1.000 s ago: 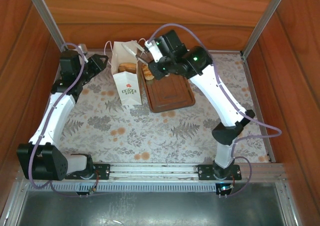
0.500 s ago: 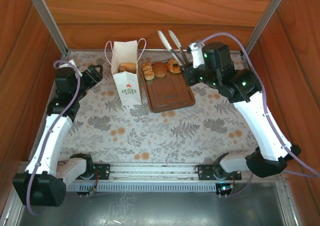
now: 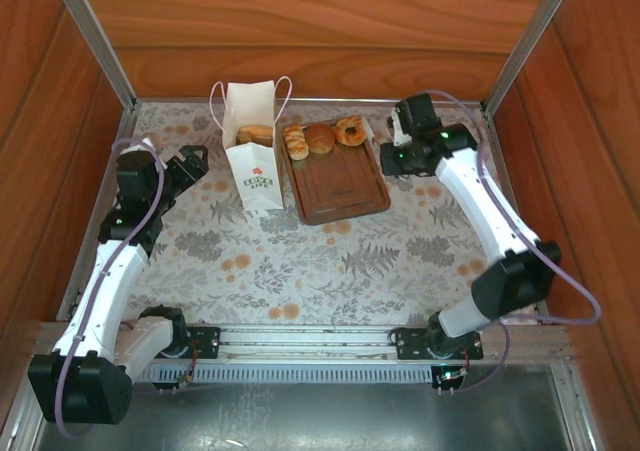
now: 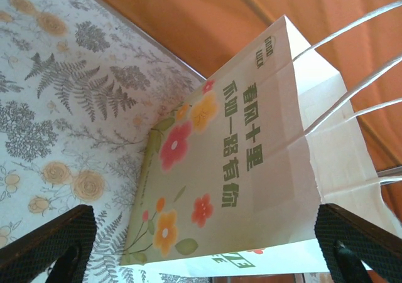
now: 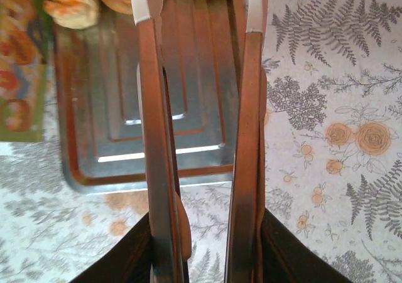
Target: Place the fake bread into the paper bag
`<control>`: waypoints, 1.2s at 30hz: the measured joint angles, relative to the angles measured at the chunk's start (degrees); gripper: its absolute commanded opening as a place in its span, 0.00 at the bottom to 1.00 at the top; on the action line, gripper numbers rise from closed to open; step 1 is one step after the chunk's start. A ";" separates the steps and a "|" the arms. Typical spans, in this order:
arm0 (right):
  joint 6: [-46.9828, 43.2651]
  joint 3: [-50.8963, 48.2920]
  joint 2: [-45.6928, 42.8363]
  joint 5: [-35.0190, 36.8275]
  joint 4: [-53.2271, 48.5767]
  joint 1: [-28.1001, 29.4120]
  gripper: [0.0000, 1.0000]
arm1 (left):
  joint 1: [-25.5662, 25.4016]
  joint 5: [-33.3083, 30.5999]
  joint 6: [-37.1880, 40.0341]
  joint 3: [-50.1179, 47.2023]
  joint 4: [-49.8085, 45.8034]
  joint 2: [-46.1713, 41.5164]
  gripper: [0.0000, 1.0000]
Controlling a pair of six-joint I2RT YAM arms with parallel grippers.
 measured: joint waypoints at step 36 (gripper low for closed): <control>-6.23 34.16 39.91 8.33 -8.63 -1.55 0.40 | 0.00 4.13 0.70 0.68 0.07 6.71 1.00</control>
